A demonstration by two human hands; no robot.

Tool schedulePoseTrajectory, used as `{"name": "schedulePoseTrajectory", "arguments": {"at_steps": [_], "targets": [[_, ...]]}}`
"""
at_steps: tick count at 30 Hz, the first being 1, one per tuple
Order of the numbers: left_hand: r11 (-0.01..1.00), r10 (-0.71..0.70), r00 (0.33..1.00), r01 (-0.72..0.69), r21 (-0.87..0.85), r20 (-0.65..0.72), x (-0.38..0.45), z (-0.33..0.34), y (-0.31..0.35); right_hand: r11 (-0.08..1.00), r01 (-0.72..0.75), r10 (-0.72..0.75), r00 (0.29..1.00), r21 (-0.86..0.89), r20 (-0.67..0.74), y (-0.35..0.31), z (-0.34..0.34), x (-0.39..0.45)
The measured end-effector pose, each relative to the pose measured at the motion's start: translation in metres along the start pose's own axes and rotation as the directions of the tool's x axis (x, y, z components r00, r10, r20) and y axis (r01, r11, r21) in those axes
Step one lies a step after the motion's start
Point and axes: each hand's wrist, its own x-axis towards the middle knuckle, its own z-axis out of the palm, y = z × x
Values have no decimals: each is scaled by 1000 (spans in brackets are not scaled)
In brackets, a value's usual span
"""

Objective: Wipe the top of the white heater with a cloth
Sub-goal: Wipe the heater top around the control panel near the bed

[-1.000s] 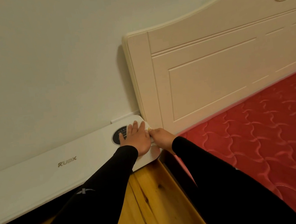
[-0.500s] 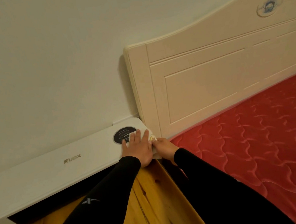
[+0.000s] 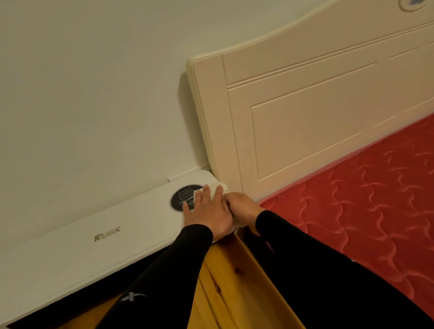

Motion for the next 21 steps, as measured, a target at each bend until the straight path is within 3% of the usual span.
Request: {"name": "schedulePoseTrajectory", "arguments": {"at_steps": [4,7,21], "targets": [[999,-20,999,21,-45,25,17,-2,-4,994,-10,10,1000,108,0,-1,2,19],[997,-47,998,49,-63,39,32,-3,-6,999,-3,2,1000,51,30,-2,2,36],[995,-84,996,84,-46,-3,60,-4,-13,973,-98,75,991,209,113,-7,2,79]]}}
